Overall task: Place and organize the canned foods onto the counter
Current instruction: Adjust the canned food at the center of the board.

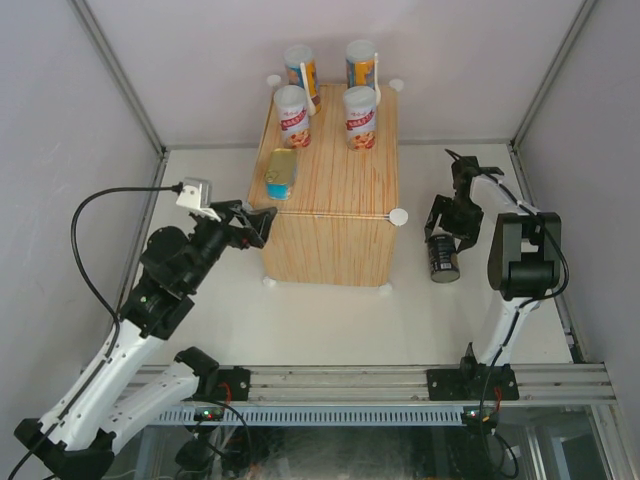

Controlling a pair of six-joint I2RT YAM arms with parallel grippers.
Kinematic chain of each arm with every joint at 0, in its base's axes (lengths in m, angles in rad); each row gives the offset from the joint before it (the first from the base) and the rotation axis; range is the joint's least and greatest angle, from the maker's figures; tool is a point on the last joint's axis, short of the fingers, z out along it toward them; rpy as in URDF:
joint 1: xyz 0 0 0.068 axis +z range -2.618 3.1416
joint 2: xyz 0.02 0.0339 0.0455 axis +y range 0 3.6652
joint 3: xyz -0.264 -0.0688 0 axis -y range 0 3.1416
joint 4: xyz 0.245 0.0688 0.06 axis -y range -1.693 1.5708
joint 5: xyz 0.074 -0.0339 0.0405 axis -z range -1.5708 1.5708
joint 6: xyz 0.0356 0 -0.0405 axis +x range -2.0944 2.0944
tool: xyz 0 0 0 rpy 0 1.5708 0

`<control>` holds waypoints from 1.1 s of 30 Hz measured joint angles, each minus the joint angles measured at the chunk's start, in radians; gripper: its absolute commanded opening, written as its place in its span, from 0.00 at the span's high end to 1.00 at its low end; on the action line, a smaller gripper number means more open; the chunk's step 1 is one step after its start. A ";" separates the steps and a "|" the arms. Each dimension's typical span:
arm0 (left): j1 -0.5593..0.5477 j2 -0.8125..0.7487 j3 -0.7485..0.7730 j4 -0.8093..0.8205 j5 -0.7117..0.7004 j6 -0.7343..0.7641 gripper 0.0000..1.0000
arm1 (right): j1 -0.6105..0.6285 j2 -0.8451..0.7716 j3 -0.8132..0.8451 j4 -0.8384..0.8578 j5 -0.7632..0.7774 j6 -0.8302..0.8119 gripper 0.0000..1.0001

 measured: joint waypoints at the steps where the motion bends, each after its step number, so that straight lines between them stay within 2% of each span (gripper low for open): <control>1: 0.000 0.010 0.010 0.000 -0.007 -0.007 0.08 | 0.002 0.000 0.000 0.006 -0.001 -0.002 0.31; 6: 0.001 0.049 0.024 0.014 -0.066 -0.035 0.08 | 0.016 0.000 0.003 0.034 -0.002 -0.017 0.28; 16: 0.002 0.119 0.024 0.109 -0.286 -0.093 0.09 | 0.072 -0.005 0.003 0.079 0.035 -0.034 0.21; 27: 0.002 0.128 0.024 0.151 -0.338 -0.092 0.09 | 0.084 -0.023 -0.021 0.107 0.048 -0.035 0.16; 33: 0.002 0.084 0.024 0.157 -0.351 -0.092 0.09 | 0.086 -0.028 -0.021 0.108 0.056 -0.034 0.09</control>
